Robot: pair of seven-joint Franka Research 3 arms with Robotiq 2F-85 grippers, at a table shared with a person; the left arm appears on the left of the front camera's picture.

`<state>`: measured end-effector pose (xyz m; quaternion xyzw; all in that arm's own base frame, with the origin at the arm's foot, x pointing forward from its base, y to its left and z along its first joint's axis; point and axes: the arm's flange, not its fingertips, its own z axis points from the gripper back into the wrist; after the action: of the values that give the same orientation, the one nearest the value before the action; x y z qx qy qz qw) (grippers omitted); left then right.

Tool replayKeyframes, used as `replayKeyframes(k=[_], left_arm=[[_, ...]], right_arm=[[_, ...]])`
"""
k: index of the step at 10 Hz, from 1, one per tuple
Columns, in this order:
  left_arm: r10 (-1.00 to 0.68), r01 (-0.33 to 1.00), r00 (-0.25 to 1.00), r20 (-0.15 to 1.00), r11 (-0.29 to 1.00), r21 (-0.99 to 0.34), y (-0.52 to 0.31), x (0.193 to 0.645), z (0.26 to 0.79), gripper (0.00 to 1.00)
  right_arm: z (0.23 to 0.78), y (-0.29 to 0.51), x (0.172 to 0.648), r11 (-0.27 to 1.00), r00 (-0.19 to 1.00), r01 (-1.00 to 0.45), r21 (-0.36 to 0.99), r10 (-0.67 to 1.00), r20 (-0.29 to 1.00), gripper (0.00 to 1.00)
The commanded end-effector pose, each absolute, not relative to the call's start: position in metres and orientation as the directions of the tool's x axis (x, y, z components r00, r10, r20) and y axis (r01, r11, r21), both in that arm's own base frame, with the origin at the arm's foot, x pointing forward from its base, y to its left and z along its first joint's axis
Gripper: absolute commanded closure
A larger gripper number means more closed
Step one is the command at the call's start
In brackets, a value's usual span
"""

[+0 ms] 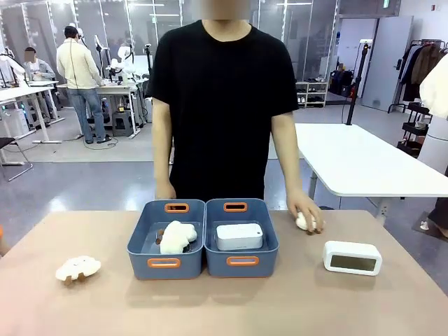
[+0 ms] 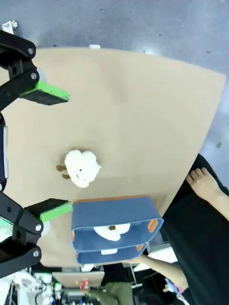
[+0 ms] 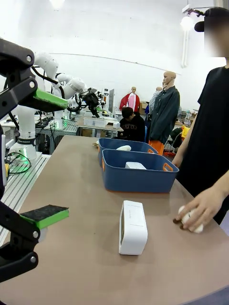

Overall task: Sort the digital clocks into the basket.
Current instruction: Pick up the Digital clock from the table and place it into the empty Plastic storage basket.

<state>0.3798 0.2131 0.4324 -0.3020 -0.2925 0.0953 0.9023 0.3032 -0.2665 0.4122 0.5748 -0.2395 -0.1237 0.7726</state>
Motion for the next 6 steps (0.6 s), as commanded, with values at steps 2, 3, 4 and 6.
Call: replayKeyframes(k=[2,3,4,6], left_arm=[[0.459,0.021,0.762,0.457,0.688,-0.725,0.267,0.367,0.421,0.0],[0.492,0.017,0.732,0.472,0.679,-0.734,0.277,0.364,0.408,0.0],[0.489,-0.06,0.773,0.404,0.69,-0.721,0.273,0.375,0.392,0.0],[0.474,-0.026,0.759,0.447,0.707,-0.706,0.27,0.355,0.423,0.0]], right_arm=[[0.414,-0.266,0.304,0.305,0.852,-0.099,0.947,-0.466,0.239,0.0],[0.414,-0.266,0.304,0.305,0.852,-0.099,0.947,-0.466,0.239,0.0],[0.414,-0.266,0.304,0.305,0.852,-0.099,0.947,-0.466,0.239,0.0],[0.414,-0.266,0.304,0.305,0.852,-0.099,0.947,-0.466,0.239,0.0]])
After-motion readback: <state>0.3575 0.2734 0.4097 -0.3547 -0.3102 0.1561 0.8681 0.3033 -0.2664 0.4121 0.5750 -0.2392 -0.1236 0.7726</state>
